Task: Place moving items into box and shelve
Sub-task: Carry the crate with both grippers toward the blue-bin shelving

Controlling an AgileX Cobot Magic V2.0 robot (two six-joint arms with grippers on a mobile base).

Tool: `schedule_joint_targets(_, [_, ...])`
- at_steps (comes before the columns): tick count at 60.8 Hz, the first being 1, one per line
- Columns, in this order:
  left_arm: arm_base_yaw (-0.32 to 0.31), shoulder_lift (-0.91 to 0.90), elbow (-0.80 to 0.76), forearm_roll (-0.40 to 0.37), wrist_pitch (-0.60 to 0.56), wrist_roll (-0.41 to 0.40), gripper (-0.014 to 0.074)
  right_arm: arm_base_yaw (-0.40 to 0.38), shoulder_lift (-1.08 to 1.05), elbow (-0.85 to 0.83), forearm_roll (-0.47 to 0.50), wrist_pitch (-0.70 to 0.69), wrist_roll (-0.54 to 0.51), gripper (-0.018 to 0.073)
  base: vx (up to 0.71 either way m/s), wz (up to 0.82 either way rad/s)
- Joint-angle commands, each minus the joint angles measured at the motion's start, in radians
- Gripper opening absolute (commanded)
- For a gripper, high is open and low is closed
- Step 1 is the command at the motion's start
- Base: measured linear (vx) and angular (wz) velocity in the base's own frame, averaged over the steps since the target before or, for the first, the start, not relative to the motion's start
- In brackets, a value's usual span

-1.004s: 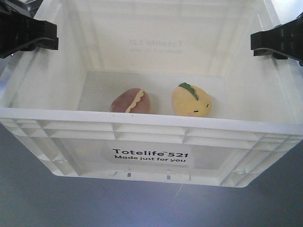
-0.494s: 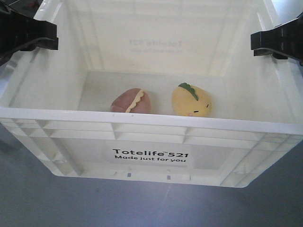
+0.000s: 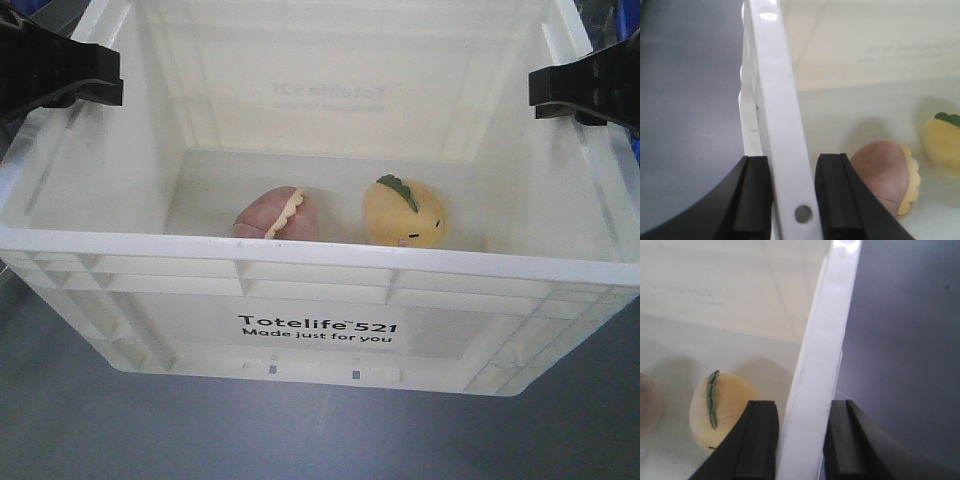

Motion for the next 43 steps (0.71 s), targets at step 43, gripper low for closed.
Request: schedule_joint_targets(43, [-0.004, -0.047, -0.046, -0.026, -0.131, 0.013, -0.0006, -0.006, -0.03, -0.044, -0.03, -0.126, -0.02, -0.0005, 0.31, -0.33])
